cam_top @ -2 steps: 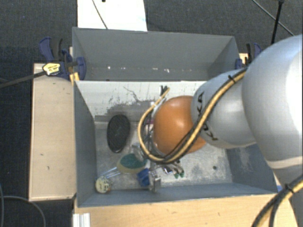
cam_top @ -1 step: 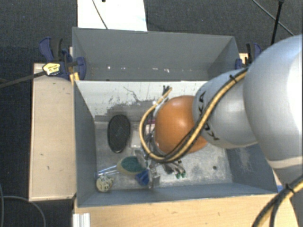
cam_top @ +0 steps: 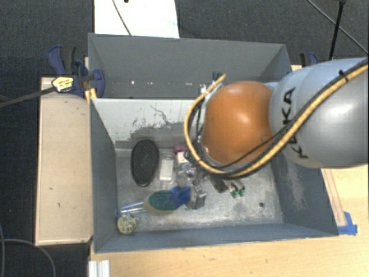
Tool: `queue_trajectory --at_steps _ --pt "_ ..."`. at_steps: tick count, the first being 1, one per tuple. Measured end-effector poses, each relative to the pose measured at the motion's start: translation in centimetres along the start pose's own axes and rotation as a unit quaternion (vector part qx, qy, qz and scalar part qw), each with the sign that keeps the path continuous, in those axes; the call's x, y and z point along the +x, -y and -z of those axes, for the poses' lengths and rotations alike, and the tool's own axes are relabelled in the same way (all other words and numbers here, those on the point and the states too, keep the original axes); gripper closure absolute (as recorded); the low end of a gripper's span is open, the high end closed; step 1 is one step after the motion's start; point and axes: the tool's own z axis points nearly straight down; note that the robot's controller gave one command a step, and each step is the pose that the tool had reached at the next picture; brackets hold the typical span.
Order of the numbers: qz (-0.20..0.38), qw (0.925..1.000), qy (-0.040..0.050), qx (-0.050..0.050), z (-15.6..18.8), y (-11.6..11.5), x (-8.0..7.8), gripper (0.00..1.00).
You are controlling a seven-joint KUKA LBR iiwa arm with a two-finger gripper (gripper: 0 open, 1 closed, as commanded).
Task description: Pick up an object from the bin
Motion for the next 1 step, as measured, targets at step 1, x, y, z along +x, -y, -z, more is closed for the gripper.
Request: queue_trajectory --at_steps 1 --pt "0.088 0.9961 -0.0017 -0.001 -0.02 -1.57 -5.79 1.00"
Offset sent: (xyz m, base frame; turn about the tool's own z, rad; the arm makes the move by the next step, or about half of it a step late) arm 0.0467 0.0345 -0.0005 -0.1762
